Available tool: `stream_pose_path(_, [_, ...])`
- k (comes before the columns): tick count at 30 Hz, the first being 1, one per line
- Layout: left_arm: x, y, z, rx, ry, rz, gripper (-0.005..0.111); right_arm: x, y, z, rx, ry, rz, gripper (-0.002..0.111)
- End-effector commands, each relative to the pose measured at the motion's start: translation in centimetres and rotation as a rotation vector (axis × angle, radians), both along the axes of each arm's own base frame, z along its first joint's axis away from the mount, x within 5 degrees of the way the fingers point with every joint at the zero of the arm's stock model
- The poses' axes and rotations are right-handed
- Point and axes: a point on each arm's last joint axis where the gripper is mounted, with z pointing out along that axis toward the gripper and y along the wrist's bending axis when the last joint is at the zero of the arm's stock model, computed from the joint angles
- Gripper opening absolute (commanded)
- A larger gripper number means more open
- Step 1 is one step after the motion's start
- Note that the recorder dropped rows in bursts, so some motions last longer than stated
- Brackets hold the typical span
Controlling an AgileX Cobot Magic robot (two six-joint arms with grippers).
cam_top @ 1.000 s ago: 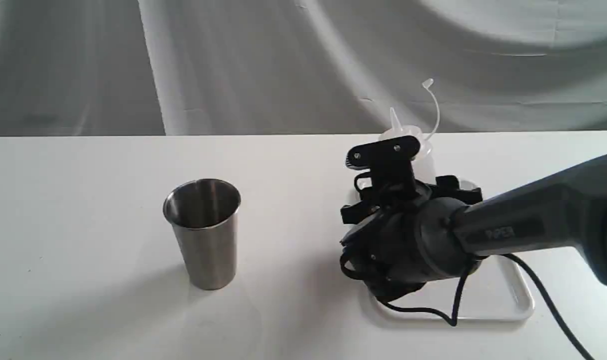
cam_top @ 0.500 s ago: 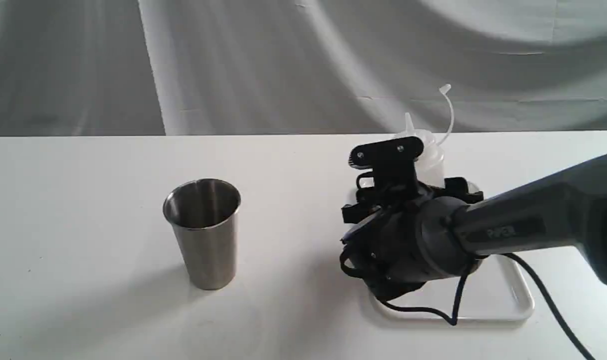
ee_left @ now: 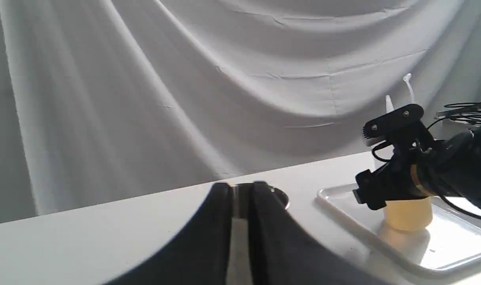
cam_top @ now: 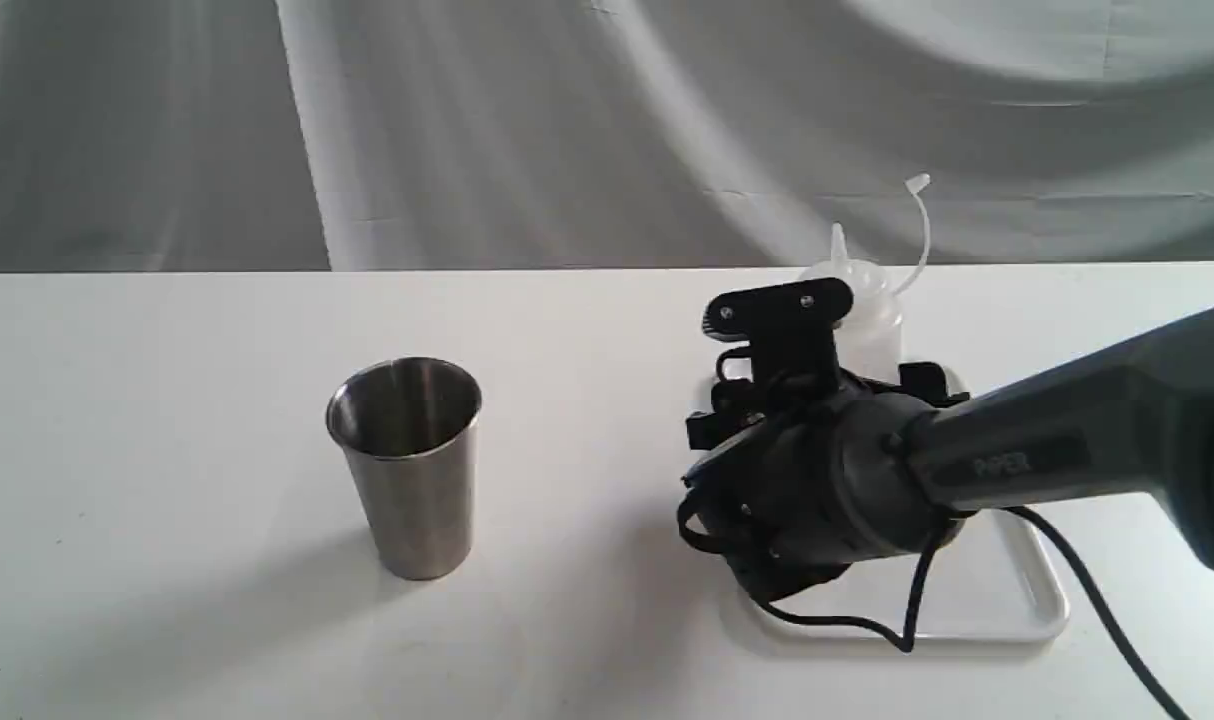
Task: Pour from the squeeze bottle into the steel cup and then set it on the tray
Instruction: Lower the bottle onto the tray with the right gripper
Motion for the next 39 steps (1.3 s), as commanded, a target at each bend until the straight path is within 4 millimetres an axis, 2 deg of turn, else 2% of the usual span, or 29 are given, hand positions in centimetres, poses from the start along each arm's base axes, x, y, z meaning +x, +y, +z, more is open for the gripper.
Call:
stream_pose_path(1, [0.1,0.0,-0.1,0.003,-0.002,0.002,0.008,0.2,-0.1,0.5,0.001,-0.017,-0.009,0.098])
stream_pose_path(13, [0.1,0.0,-0.1,0.003,-0.002,0.002,0.008,-0.1,-0.7,0.8,0.037,-0.084,-0.116,0.100])
stream_pose_path(18, [0.1,0.0,-0.1,0.003,-0.002,0.002,0.008,-0.5,-1.2,1.3,-0.007,-0.123,-0.183,0.100])
stream_pose_path(31, [0.1,0.0,-0.1,0.003,-0.002,0.002,0.008,-0.5,-1.3,1.8,-0.016,-0.140,-0.185,0.100])
stream_pose_path(35, [0.1,0.0,-0.1,0.003,-0.002,0.002,0.008,-0.4,-1.3,2.6,-0.007,-0.159,-0.182,0.100])
stream_pose_path(39, [0.1,0.0,-0.1,0.003,-0.002,0.002,0.008,-0.5,-1.3,4.5,0.007,-0.203,-0.173,0.100])
